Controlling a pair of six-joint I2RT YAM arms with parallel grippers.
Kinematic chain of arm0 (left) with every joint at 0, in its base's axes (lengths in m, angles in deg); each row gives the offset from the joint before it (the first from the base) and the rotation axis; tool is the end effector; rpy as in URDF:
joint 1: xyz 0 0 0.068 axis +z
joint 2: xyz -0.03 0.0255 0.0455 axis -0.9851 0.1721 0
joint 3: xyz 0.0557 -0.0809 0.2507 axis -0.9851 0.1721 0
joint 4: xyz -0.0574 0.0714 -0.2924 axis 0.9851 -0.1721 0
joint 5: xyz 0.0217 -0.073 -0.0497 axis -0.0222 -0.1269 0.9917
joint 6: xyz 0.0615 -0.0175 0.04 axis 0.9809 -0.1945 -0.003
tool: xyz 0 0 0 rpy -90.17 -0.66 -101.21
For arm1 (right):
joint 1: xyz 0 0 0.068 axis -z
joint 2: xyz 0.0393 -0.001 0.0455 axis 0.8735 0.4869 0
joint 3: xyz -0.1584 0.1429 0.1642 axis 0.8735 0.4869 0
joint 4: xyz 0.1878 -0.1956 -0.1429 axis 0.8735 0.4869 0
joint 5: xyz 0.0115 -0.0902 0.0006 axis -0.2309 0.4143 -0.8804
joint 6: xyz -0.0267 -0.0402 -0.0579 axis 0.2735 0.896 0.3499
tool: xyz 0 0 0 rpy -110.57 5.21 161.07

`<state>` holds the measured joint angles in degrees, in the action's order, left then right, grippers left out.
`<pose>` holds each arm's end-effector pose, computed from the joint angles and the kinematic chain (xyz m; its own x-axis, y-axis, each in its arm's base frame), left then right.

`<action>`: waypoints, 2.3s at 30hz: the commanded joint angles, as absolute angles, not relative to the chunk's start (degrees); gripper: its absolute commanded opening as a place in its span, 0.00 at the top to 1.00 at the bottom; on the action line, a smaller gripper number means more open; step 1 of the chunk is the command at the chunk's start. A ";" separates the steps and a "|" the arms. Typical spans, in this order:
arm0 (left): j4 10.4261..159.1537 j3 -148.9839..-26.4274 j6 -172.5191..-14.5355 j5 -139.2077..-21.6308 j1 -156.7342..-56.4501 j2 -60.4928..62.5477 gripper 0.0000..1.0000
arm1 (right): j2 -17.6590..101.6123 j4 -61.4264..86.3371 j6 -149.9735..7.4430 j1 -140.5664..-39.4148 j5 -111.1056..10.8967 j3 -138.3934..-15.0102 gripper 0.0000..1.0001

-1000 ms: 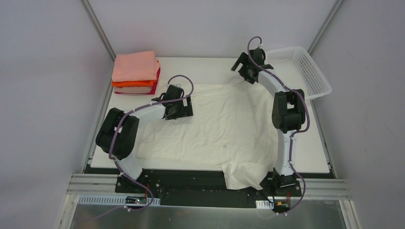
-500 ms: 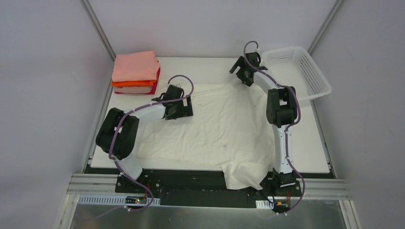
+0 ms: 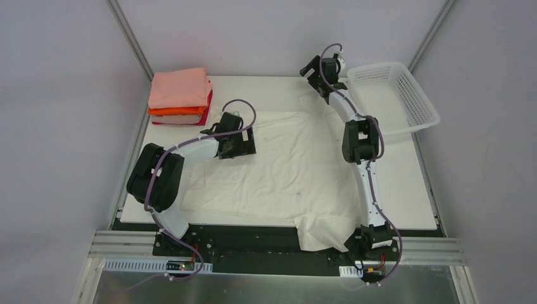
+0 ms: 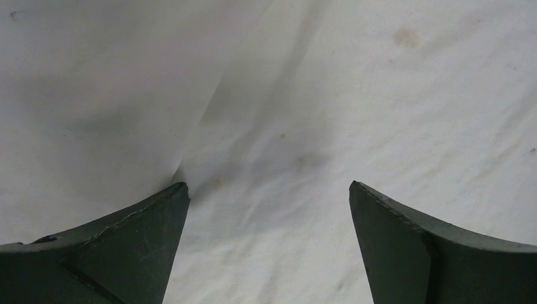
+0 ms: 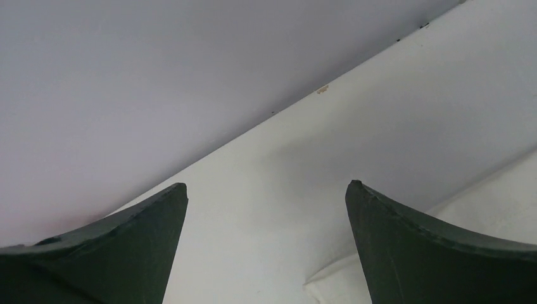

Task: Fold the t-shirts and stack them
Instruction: Flatten out the tshirt

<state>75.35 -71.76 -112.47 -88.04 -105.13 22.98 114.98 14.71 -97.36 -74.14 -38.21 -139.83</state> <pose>0.3660 -0.1717 0.1214 -0.8025 -0.1857 -0.5669 0.0259 0.9386 -0.3441 0.6656 0.1522 0.1650 -0.3420 0.4760 -0.8102 0.0303 0.8673 0.4968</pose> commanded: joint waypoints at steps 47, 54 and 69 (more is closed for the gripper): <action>61.32 -65.71 -119.44 -98.64 -95.31 7.29 0.28 | 74.25 46.56 -79.18 -70.90 -30.90 -82.17 0.00; 63.41 -66.19 -120.08 -92.95 -94.95 12.67 0.53 | 74.65 46.90 -79.58 -70.96 -30.35 -81.56 0.01; 63.08 -62.69 -121.34 -93.84 -94.86 12.45 0.61 | 74.43 46.96 -79.78 -70.85 -29.29 -81.06 0.00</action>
